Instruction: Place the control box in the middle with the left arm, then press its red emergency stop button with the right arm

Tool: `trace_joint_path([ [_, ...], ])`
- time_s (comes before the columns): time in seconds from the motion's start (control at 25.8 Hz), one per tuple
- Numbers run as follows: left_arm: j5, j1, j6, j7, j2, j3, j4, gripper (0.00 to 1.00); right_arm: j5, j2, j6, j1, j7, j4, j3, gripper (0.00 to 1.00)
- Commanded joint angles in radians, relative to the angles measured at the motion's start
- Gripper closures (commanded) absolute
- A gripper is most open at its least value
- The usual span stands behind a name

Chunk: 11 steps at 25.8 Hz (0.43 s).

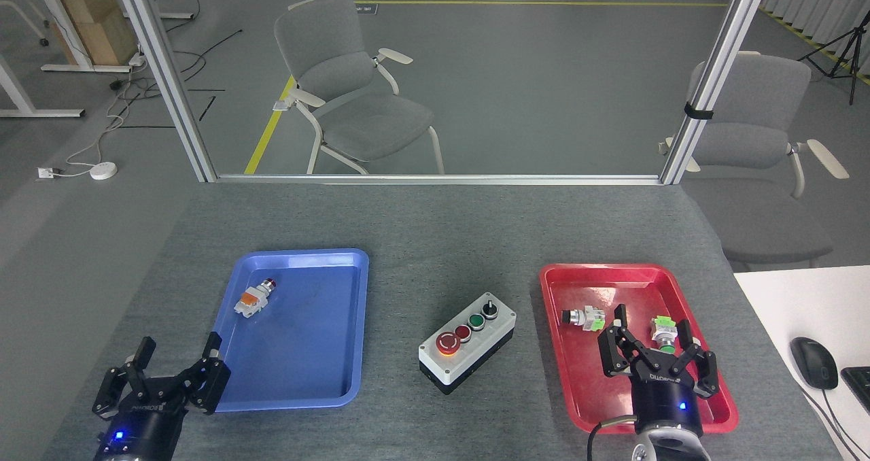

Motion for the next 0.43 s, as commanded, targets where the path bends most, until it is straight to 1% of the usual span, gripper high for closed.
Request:
trace_joint_path([
  [0.0,-0.001,0.000,0.000,0.001,0.001,0.000,0.000,0.01,0.001,-0.001,-0.003,-0.013,-0.007,-0.028,0.000,0.00],
  [0.39,-0.001,0.000,0.001,0.001,0.001,0.000,0.000,0.01,-0.002,0.005,-0.006,-0.013,-0.007,-0.029,0.000,0.00],
])
